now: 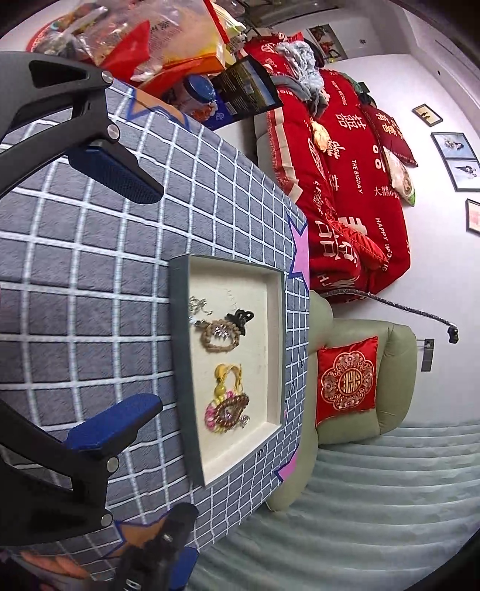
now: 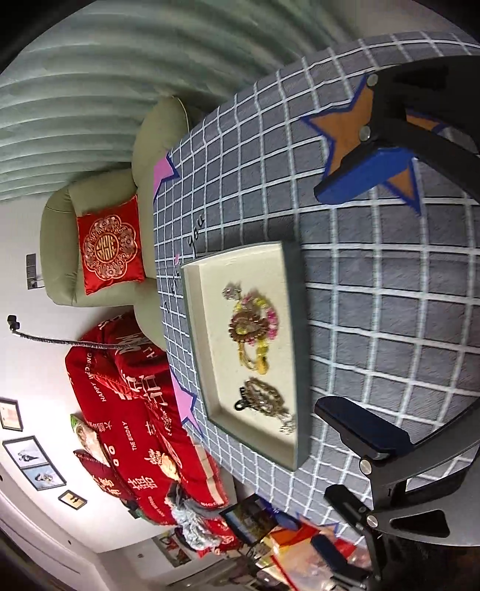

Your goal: Organize jewelry

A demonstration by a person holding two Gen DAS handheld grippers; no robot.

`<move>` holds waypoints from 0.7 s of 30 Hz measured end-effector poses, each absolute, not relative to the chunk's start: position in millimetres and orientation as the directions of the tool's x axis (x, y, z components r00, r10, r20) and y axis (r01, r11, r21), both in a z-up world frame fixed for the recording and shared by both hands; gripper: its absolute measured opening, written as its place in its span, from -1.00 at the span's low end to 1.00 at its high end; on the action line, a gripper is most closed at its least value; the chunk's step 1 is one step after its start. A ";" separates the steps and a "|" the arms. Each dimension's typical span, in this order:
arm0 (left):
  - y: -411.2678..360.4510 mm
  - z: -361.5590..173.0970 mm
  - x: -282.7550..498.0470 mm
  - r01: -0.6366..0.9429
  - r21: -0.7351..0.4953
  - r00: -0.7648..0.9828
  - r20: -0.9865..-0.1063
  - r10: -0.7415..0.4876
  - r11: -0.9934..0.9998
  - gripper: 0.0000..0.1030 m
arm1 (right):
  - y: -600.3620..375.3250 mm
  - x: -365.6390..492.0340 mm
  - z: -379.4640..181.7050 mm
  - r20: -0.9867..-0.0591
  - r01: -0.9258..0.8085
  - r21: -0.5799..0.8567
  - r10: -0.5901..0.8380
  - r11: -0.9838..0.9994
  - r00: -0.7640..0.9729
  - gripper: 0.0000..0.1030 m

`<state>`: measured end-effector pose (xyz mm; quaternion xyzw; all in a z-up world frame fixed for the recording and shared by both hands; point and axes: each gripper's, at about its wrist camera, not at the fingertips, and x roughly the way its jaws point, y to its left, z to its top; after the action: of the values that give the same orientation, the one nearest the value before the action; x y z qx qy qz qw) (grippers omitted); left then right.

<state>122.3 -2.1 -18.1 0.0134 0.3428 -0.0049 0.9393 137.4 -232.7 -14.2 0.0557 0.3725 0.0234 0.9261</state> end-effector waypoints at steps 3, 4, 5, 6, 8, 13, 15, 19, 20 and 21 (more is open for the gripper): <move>-3.7 -17.4 109.9 0.019 0.025 0.763 -0.646 0.001 0.999 1.00 | -231.0 123.4 -16.3 -0.685 0.001 0.104 0.071 0.995 0.725 1.00; -4.4 -18.6 106.1 0.021 0.028 0.762 -0.648 0.003 0.999 1.00 | -229.9 117.6 -17.3 -0.683 0.002 0.091 0.062 0.996 0.728 1.00; -4.9 -19.3 103.2 0.020 0.032 0.760 -0.650 0.006 0.999 1.00 | -228.4 113.6 -17.7 -0.681 0.002 0.080 0.053 0.997 0.731 1.00; -5.3 -20.0 100.6 0.018 0.034 0.758 -0.652 0.009 0.999 1.00 | -227.0 110.5 -17.6 -0.678 0.002 0.072 0.047 0.997 0.733 1.00; -4.5 -21.3 97.4 0.015 0.031 0.754 -0.657 0.009 0.999 1.00 | -223.2 101.3 -18.0 -0.671 -0.002 0.043 0.031 0.999 0.741 1.00; -0.5 -22.2 90.0 0.000 0.022 0.744 -0.668 0.015 1.000 1.00 | -220.5 90.0 -15.4 -0.659 -0.005 0.034 0.026 0.999 0.752 1.00; -0.7 -22.3 89.9 -0.002 0.023 0.743 -0.669 0.017 1.000 1.00 | -219.6 88.2 -13.8 -0.655 -0.004 0.035 0.026 0.999 0.755 1.00; -1.7 -20.7 86.4 -0.003 0.029 0.743 -0.669 0.022 1.000 1.00 | -218.1 84.4 -10.6 -0.650 -0.008 0.033 0.027 0.999 0.760 1.00; -1.9 -20.5 85.7 -0.003 0.031 0.742 -0.669 0.023 1.000 1.00 | -218.2 84.9 -10.3 -0.650 -0.009 0.034 0.029 0.999 0.759 1.00; -2.2 -20.3 85.0 -0.002 0.031 0.742 -0.670 0.022 1.000 1.00 | -217.6 85.3 -10.2 -0.650 -0.010 0.034 0.030 0.999 0.759 1.00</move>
<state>85.0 -2.2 -20.3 0.0139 0.3589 0.0065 0.9332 85.3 -217.6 -10.2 0.0144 0.3469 0.0107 0.9377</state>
